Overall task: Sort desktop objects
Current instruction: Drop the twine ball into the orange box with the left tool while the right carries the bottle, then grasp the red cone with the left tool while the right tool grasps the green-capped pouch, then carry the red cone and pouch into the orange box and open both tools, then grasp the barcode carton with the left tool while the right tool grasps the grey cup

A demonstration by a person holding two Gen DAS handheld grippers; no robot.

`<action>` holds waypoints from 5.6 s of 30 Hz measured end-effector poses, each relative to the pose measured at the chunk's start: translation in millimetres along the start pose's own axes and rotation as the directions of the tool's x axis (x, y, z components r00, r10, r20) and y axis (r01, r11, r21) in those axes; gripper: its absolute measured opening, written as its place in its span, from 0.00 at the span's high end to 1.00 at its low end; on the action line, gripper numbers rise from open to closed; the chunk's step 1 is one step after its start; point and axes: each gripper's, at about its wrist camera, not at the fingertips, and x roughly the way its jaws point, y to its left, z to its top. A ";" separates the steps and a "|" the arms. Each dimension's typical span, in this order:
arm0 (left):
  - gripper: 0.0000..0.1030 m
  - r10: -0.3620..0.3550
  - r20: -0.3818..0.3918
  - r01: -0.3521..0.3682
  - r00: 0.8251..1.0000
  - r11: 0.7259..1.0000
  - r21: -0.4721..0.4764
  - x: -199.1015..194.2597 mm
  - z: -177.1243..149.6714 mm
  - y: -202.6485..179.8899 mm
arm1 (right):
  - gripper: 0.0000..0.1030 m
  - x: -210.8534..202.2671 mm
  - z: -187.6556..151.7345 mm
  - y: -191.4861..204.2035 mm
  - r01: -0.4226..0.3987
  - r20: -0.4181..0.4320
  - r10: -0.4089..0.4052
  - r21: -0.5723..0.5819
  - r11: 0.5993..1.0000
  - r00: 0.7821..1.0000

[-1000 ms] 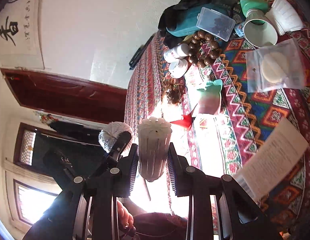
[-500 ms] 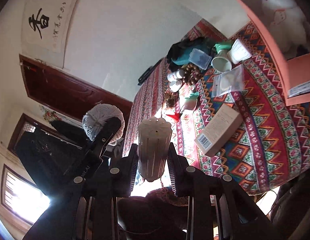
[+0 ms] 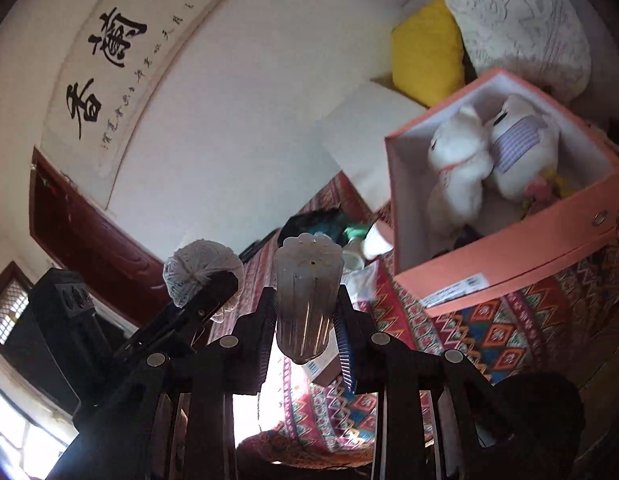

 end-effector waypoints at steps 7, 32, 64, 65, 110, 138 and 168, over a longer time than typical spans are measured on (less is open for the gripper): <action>0.47 -0.114 0.022 0.113 0.993 0.993 0.038 40.3 51.2 -40.8 | 0.71 -25.8 49.8 -11.1 0.205 0.191 -0.185 -0.094 0.974 0.964; 0.03 -0.049 -0.008 0.048 0.999 0.989 -0.140 118.7 51.5 20.1 | 0.05 65.1 99.0 -42.8 0.388 0.216 -0.364 -0.083 0.918 0.906; 0.35 0.136 -0.390 -0.278 0.911 0.900 -0.337 173.3 -192.0 290.7 | 0.31 466.5 -88.2 7.0 0.179 -0.658 0.029 0.247 0.952 0.752; 0.35 0.134 -0.384 -0.275 0.914 0.899 -0.342 174.7 -193.6 292.9 | 0.31 472.7 -90.0 5.9 0.193 -0.669 0.018 0.240 0.951 0.743; 0.76 -0.020 0.116 0.039 0.993 0.985 -0.171 -41.8 -52.1 95.0 | 0.85 143.3 -34.1 49.1 -0.223 -0.308 0.256 0.139 0.965 0.916; 0.13 -0.202 0.088 0.211 0.975 0.971 -0.111 136.5 82.7 -30.7 | 0.10 8.0 133.2 -84.7 0.393 0.276 -0.379 0.004 0.919 0.883; 0.06 -0.012 -0.270 -0.034 0.963 0.986 -0.164 81.4 -182.4 148.7 | 0.13 250.0 -102.7 -32.6 0.244 -0.490 -0.097 0.245 0.938 0.866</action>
